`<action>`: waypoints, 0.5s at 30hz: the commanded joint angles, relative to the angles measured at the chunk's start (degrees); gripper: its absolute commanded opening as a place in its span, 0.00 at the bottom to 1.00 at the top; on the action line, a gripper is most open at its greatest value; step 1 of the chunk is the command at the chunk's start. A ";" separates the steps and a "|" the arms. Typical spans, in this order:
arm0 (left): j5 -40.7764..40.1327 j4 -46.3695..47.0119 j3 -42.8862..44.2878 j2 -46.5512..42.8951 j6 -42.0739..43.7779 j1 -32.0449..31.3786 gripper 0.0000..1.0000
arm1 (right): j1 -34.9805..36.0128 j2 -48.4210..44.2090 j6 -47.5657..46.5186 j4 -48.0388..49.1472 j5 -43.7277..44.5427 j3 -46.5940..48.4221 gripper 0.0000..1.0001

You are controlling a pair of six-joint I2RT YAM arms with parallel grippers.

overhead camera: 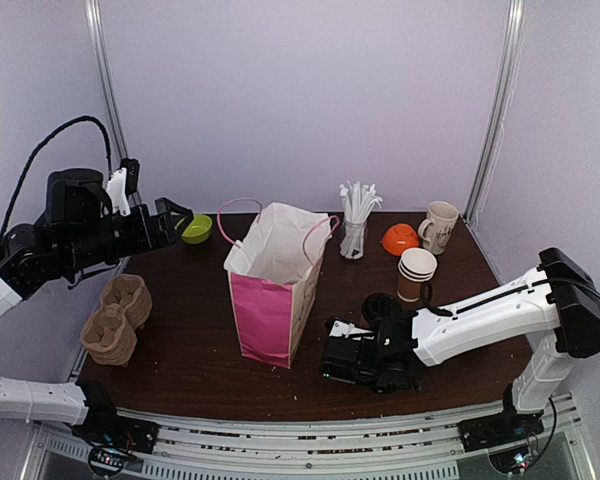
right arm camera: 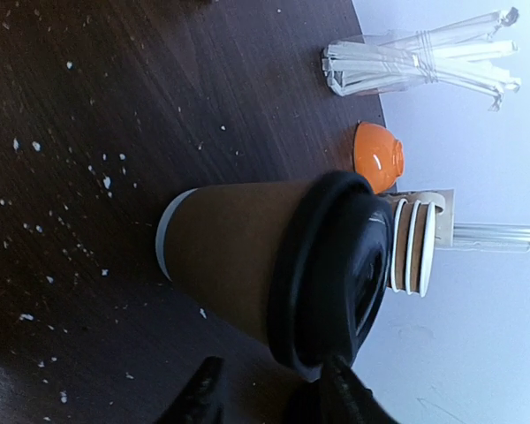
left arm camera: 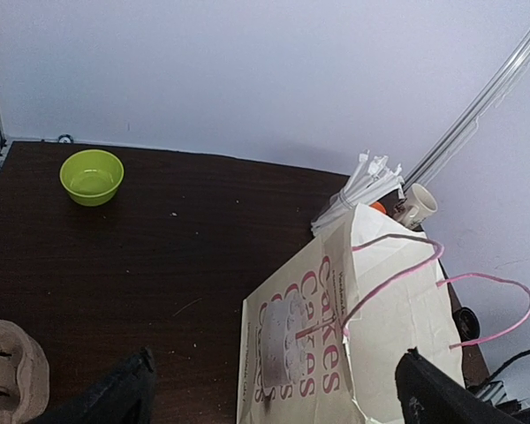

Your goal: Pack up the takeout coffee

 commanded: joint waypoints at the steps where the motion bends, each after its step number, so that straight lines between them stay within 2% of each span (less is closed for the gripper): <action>1: -0.77 1.58 -0.48 -0.16 1.03 0.29 0.98 | 1.09 -0.91 2.15 -3.03 -2.11 3.60 0.48; 9: -0.14 1.78 -0.61 0.45 1.53 0.27 0.98 | 1.62 -5.23 2.56 -5.35 -13.33 9.19 0.81; 12: 0.01 1.78 -0.72 0.70 1.66 0.29 0.98 | 1.59 -7.49 3.22 -5.76 -19.79 10.69 0.87; 15: -0.32 1.99 -1.27 0.63 1.70 0.26 0.98 | 0.03 -12.50 5.19 -3.17 -25.73 10.36 0.89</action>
